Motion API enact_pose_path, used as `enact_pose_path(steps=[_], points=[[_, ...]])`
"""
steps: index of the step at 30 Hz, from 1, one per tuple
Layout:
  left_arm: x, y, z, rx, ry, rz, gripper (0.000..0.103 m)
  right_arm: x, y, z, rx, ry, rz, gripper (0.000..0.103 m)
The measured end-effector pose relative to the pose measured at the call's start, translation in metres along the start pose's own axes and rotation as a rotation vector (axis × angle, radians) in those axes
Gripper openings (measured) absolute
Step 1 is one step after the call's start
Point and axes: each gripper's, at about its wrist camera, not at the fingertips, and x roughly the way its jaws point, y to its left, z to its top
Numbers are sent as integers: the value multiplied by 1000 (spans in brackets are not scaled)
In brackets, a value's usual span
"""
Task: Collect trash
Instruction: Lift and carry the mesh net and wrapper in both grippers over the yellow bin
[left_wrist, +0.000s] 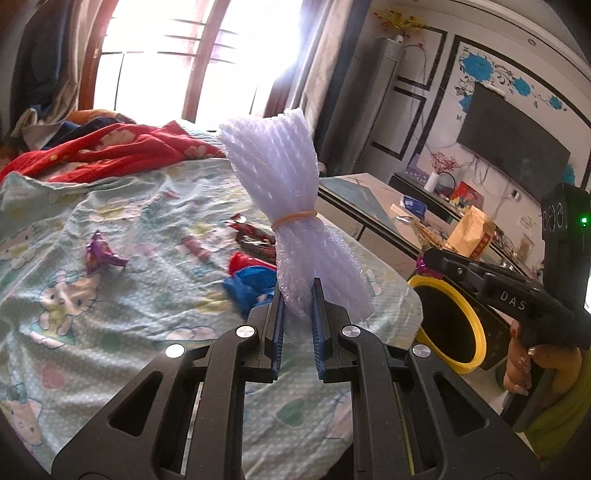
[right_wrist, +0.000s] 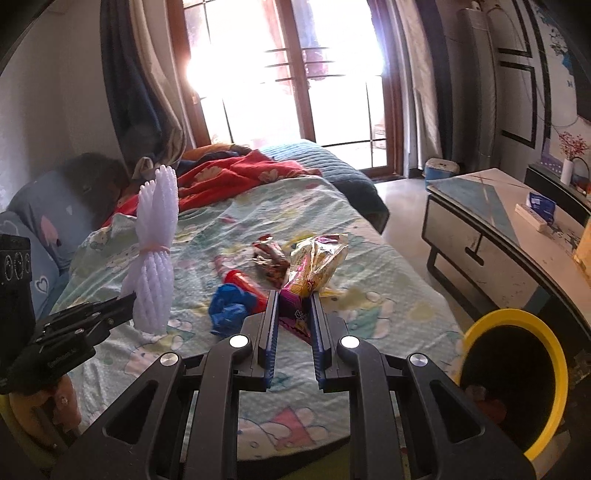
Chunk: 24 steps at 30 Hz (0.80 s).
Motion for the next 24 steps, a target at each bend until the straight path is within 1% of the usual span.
enact_pose_path(steps=[9, 17, 24], points=[[21, -38, 2, 66, 32, -54, 8, -21, -37, -7, 56, -21, -52, 16], [37, -67, 6, 116, 44, -92, 8, -37, -71, -14, 113, -44, -97, 16], [53, -101, 7, 166, 61, -149, 8, -53, -104, -26, 178, -53, -149, 16]])
